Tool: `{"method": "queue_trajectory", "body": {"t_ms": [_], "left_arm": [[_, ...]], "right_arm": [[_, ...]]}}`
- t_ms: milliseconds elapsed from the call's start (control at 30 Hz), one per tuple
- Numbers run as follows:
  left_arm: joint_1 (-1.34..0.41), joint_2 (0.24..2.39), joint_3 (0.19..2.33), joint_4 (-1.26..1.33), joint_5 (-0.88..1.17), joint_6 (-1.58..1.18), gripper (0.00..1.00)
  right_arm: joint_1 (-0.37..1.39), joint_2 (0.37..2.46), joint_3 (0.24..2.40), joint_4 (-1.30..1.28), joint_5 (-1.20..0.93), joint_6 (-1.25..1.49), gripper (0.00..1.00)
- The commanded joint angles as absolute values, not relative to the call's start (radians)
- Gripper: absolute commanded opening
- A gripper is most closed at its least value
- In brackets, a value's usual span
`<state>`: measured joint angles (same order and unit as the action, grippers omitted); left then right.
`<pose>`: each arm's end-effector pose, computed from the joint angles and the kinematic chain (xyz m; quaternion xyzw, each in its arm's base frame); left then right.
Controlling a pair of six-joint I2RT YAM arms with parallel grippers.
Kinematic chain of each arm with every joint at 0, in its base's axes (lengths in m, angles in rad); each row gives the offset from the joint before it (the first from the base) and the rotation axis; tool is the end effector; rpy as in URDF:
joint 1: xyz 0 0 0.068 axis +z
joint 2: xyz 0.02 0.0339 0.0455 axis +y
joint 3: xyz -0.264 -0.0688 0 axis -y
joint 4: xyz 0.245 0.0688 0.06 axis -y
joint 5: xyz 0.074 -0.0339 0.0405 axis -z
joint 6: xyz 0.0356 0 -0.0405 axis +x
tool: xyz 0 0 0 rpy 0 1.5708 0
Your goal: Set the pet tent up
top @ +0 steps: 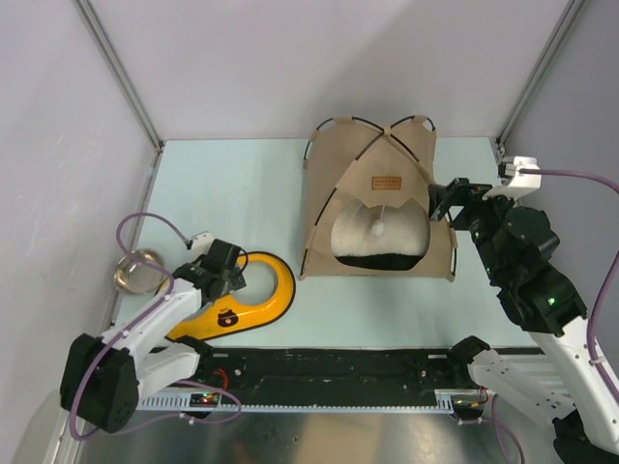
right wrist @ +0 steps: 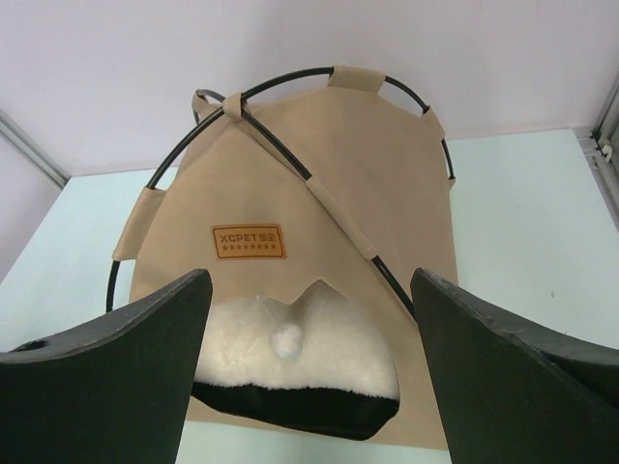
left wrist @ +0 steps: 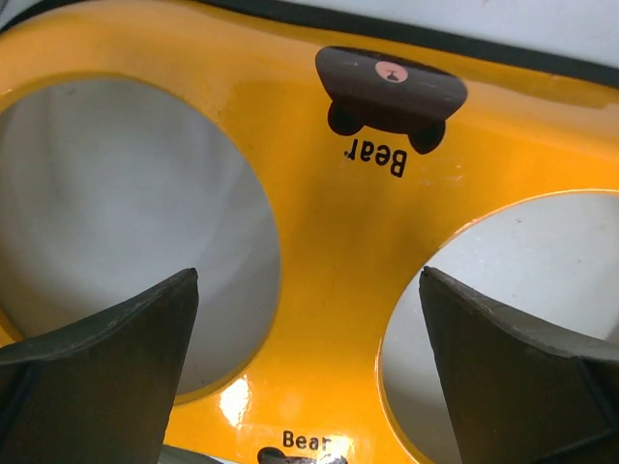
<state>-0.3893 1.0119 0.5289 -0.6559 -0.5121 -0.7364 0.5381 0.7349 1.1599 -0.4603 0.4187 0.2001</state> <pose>0.1628 -0.0479 0.1813 -0.2166 0.9214 0.0986 0.3073 0.1182 0.0537 0.4424 0.0239 0.7180 0.1056 0.6875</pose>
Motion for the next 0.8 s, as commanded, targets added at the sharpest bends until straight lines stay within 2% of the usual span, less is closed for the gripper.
{"method": "queue_trajectory", "body": {"t_ms": [0, 167, 467, 767], "left_arm": [[-0.379, 1.083, 0.556, -0.592, -0.517, -0.78, 1.0], [-0.368, 1.171, 0.611, -0.468, -0.486, -0.727, 0.9], [-0.364, 1.389, 0.833, -0.352, -0.534, -0.565, 0.7], [-0.3, 1.62, 0.992, -0.26, -0.539, -0.484, 0.69]], "right_arm": [[0.528, 0.733, 1.184, -0.388, 0.4, 0.185, 0.89], [0.512, 0.731, 1.185, -0.379, 0.393, 0.162, 0.88], [0.476, 0.724, 1.184, -0.386, 0.392, 0.127, 0.88], [0.443, 0.732, 1.185, -0.379, 0.384, 0.104, 0.88]]}}
